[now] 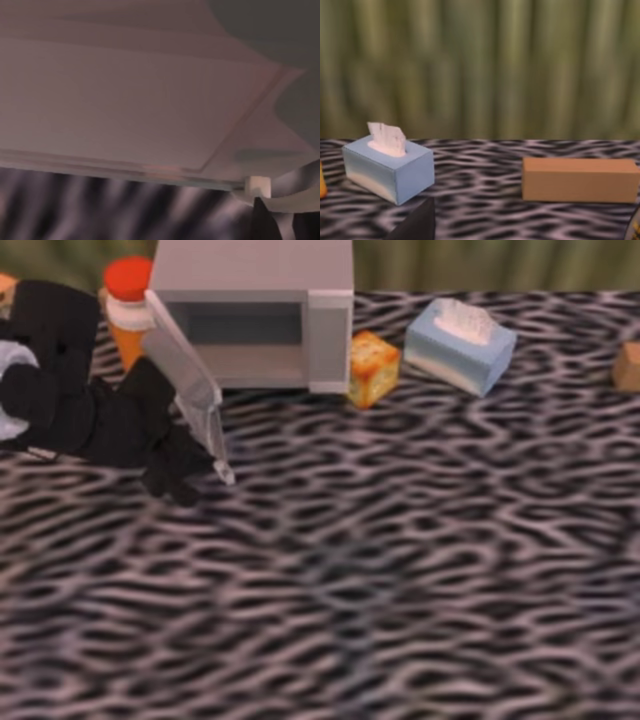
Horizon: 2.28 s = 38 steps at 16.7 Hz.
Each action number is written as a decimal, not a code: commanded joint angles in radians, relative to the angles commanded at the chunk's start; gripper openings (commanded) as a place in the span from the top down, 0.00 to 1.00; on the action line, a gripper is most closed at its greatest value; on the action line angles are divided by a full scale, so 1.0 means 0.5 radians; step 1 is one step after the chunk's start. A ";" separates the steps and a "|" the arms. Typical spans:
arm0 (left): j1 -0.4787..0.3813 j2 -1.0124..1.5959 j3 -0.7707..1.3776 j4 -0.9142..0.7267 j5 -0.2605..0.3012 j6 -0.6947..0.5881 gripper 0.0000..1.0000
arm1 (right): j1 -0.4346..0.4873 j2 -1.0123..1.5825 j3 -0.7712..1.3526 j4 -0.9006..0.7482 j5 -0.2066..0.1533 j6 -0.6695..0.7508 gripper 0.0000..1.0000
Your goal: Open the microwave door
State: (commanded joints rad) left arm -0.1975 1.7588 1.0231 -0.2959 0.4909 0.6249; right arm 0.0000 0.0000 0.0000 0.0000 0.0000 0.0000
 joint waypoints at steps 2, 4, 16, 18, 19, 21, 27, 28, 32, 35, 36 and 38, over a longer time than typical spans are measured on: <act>0.000 0.000 0.000 0.000 0.000 0.000 1.00 | 0.000 0.000 0.000 0.000 0.000 0.000 0.00; 0.000 0.000 0.000 0.000 0.000 0.000 1.00 | 0.000 0.000 0.000 0.000 0.000 0.000 0.00; 0.000 0.000 0.000 0.000 0.000 0.000 1.00 | 0.000 0.000 0.000 0.000 0.000 0.000 0.00; 0.000 0.000 0.000 0.000 0.000 0.000 1.00 | 0.000 0.000 0.000 0.000 0.000 0.000 0.00; 0.000 0.000 0.000 0.000 0.000 0.000 1.00 | 0.000 0.000 0.000 0.000 0.000 0.000 0.00; 0.000 0.000 0.000 0.000 0.000 0.000 1.00 | 0.000 0.000 0.000 0.000 0.000 0.000 0.00; 0.009 0.007 -0.001 -0.033 0.028 0.041 1.00 | 0.000 0.000 0.000 0.000 0.000 0.000 0.00; 0.019 0.009 0.007 -0.045 0.038 0.067 1.00 | 0.000 0.000 0.000 0.000 0.000 0.000 0.00; 0.063 0.014 0.034 -0.098 0.086 0.170 1.00 | 0.000 0.000 0.000 0.000 0.000 0.000 0.00; 0.074 0.018 0.037 -0.114 0.096 0.194 1.00 | 0.000 0.000 0.000 0.000 0.000 0.000 0.00; 0.074 0.018 0.037 -0.114 0.096 0.194 1.00 | 0.000 0.000 0.000 0.000 0.000 0.000 0.00; 0.074 0.018 0.037 -0.114 0.096 0.194 1.00 | 0.000 0.000 0.000 0.000 0.000 0.000 0.00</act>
State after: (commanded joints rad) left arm -0.1605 1.7680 1.0416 -0.3530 0.5391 0.7217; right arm 0.0000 0.0000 0.0000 0.0000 0.0000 0.0000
